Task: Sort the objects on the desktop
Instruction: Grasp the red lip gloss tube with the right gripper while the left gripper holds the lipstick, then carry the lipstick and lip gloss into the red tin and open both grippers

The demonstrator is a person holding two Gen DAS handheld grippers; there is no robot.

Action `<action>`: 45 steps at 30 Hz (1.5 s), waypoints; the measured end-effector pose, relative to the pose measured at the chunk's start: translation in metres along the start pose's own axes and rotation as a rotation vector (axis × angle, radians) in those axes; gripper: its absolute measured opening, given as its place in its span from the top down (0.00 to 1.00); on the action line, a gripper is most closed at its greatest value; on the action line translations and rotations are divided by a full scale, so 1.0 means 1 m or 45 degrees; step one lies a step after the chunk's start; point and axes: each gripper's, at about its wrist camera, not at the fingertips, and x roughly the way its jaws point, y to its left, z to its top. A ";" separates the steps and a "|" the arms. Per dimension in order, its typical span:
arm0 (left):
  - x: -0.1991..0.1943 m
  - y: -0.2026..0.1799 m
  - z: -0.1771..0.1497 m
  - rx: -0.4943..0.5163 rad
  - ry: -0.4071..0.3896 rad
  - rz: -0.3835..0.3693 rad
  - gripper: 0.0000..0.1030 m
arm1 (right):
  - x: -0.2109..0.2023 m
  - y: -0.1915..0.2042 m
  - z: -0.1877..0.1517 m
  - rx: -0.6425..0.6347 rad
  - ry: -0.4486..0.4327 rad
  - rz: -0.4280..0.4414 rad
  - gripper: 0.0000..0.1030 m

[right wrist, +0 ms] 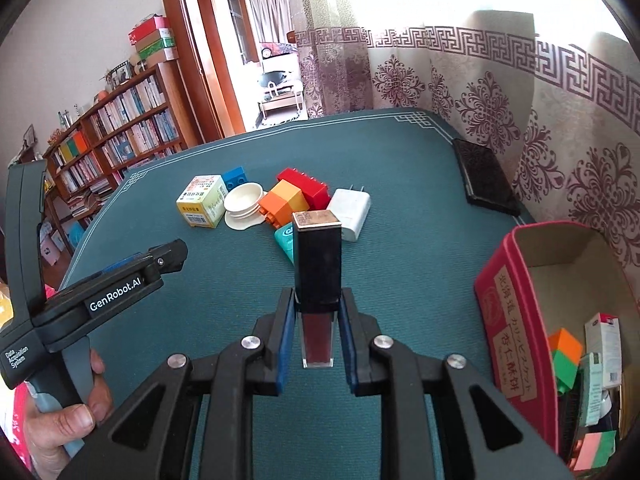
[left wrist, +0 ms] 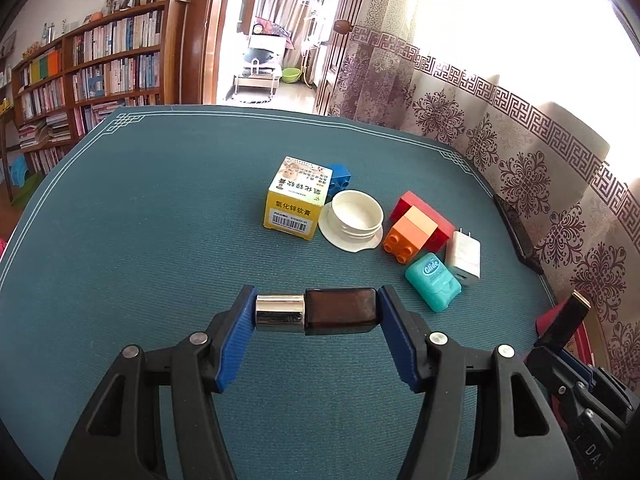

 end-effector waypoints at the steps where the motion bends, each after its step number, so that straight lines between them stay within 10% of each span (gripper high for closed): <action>1: -0.002 -0.003 0.000 0.008 -0.003 -0.005 0.38 | -0.007 -0.003 -0.001 0.007 -0.014 -0.008 0.77; 24: -0.044 -0.053 -0.010 0.137 -0.083 -0.157 0.38 | -0.105 -0.103 -0.030 0.230 -0.181 -0.331 0.77; 45: -0.086 -0.128 -0.023 0.334 -0.115 -0.311 0.38 | -0.111 -0.161 -0.072 0.393 -0.128 -0.427 0.76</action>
